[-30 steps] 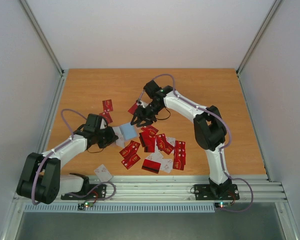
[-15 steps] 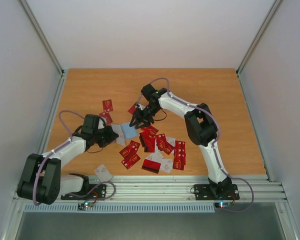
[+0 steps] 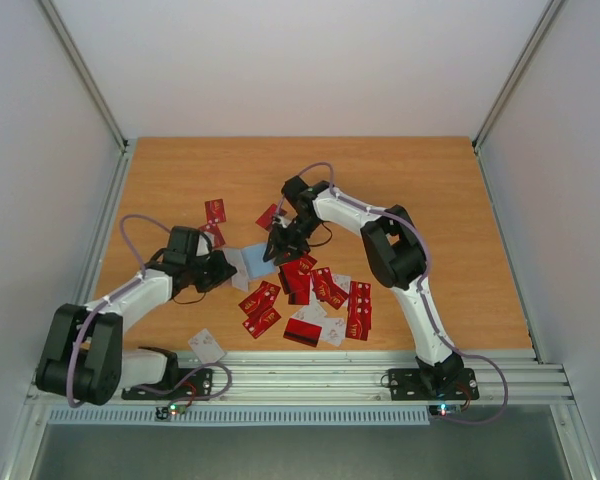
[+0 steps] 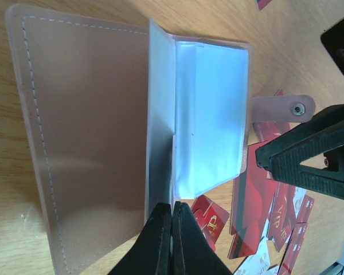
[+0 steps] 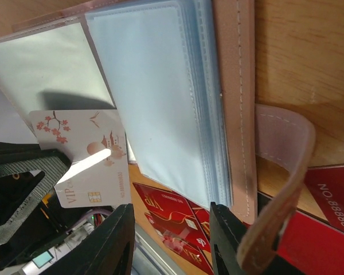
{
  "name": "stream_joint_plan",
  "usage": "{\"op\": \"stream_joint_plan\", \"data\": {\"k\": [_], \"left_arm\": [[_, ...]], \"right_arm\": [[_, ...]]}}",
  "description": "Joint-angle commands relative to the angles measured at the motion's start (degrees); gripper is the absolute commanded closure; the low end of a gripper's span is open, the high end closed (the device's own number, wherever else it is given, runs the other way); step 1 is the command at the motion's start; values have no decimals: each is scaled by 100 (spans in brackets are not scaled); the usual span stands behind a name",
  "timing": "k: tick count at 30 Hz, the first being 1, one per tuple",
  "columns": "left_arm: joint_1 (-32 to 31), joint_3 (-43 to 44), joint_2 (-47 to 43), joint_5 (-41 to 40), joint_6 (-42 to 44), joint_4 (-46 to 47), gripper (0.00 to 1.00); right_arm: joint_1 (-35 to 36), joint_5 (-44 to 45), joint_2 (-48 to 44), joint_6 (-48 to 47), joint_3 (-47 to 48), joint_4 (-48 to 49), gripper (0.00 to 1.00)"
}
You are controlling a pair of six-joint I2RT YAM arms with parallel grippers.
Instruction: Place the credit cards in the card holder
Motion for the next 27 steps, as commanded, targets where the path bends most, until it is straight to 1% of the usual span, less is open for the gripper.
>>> {"op": "stream_joint_plan", "data": {"k": [1,11,18,21,24,27], "left_arm": [[35,179,214,12,187,399,100],[42,251,446,63,239,743,100],[43,304,237,27,296,534,100],[43,351,135,-35,447,412,100],[44,411,259,-18,612,403,100],[43,420,461,84,653,595,100]], "right_arm": [[42,110,172,-212,171,-193,63],[41,226,328,-383,199,-397,64],[38,296,424,-445,243,-475,64],[31,323,459,-462,280,-511,64],[30,328,502,-476,328,-545,64],[25,336,513,-489,342,-584,65]]}}
